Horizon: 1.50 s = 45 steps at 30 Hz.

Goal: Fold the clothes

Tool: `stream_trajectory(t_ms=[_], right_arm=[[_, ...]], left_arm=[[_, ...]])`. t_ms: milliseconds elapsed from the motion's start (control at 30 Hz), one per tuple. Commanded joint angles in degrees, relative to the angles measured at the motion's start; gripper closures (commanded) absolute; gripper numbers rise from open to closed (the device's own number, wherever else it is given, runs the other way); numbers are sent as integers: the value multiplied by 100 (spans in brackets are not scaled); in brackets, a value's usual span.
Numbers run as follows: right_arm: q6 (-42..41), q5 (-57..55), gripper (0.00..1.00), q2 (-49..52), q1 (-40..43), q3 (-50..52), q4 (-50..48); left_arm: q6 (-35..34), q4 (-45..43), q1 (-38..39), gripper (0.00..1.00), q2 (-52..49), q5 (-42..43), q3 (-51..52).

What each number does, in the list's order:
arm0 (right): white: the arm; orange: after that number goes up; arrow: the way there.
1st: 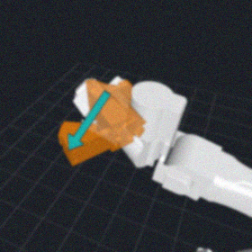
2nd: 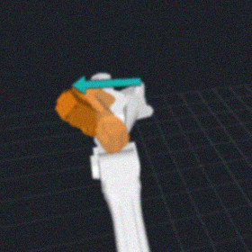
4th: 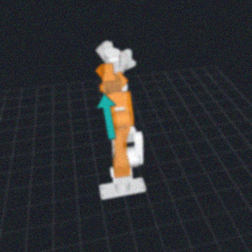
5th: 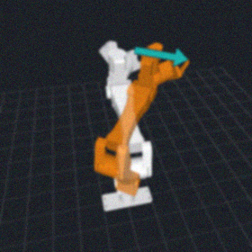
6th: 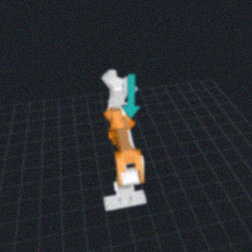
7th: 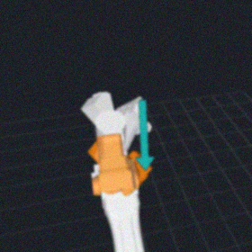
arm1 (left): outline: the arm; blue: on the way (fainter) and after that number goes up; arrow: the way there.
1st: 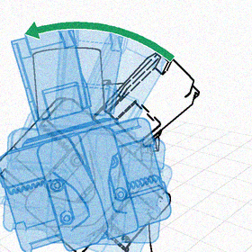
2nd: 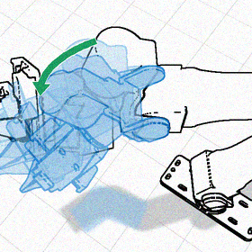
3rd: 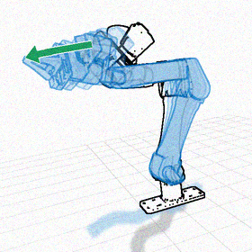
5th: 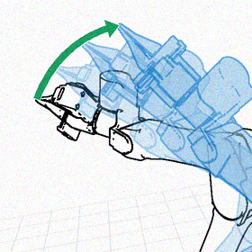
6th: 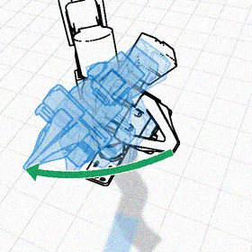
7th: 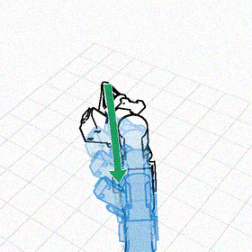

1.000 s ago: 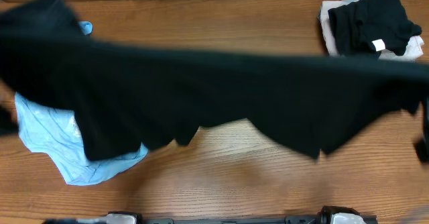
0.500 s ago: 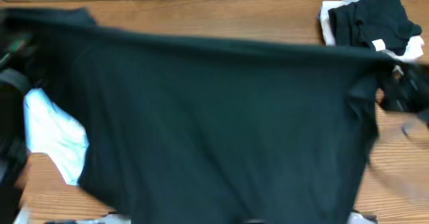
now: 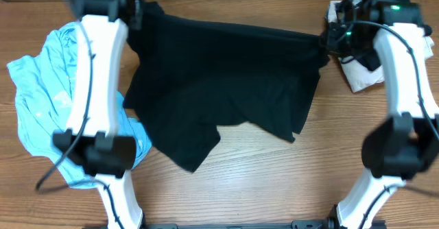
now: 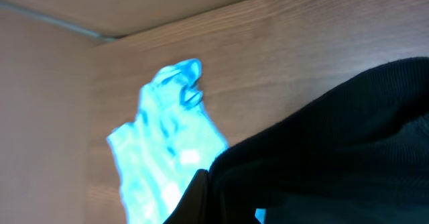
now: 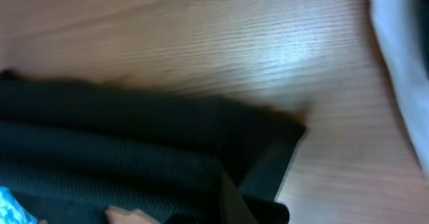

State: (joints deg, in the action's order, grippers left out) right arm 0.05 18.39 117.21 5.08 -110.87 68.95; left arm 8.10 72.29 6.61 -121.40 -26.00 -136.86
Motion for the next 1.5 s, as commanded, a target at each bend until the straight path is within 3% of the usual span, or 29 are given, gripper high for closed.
stream_trajectory(t_ms=[0, 200, 533, 767, 833, 1000, 1300, 1467], right_arm=[[20, -155, 96, 498, 37, 24, -525], [15, -157, 91, 1058, -15, 24, -1355], [-175, -157, 91, 1058, -24, 24, -55], [-175, -162, 87, 1060, -24, 24, 280], [-170, -184, 86, 1060, -24, 24, 382], [-149, -173, 68, 1060, -24, 24, 728], [-109, 140, 64, -50, -17, -136, 1001], [-111, 57, 53, -1252, -17, -177, 1307]], left_arm=[[61, -407, -98, 96, -728, -396, -11], [-149, -1016, -96, 96, -1510, -94, -11], [-431, -101, -136, 96, -1499, 846, -11], [-424, 131, -188, 95, -1521, 1270, -11], [-422, 181, -188, 87, -1521, 1270, -11], [-400, 448, -188, 45, -1521, 1268, -11], [-852, 1040, -219, 33, -573, 1298, -640], [-986, 1132, -221, 13, 487, 1639, -918]])
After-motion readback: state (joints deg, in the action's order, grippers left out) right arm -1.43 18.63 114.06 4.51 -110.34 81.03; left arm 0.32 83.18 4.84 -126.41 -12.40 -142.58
